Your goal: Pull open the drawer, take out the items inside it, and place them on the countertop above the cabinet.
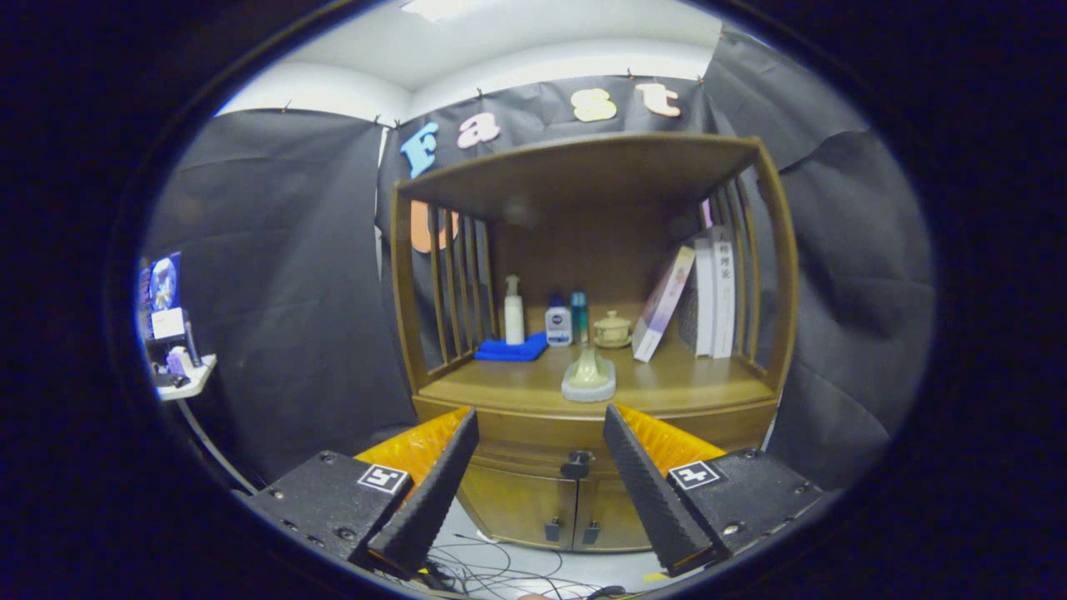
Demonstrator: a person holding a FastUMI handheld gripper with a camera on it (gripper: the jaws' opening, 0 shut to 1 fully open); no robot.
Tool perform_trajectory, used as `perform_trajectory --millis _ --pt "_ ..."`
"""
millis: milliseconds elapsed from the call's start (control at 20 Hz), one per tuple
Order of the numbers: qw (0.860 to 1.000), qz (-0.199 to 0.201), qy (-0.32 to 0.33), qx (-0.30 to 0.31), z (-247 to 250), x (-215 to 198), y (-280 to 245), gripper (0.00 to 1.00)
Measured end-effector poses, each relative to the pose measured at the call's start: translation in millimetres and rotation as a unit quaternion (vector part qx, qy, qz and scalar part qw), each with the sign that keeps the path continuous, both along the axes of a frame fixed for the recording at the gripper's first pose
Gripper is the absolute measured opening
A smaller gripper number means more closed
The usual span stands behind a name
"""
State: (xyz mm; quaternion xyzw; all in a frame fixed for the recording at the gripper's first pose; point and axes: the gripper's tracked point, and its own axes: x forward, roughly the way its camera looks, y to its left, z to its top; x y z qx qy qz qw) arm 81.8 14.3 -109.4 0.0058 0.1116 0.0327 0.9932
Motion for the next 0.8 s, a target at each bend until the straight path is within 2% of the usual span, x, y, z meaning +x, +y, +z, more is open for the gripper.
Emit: perform_trajectory --millis 200,350,550,800 --pt "0.999 0.02 -0.029 0.01 63 -55 -19 0.99" --pt "0.998 0.019 -0.051 0.014 96 -93 -36 0.99" --pt "0.997 0.016 -0.078 0.019 123 -132 -54 0.99" --pt "0.995 0.013 -0.102 0.011 132 -152 -71 0.98"
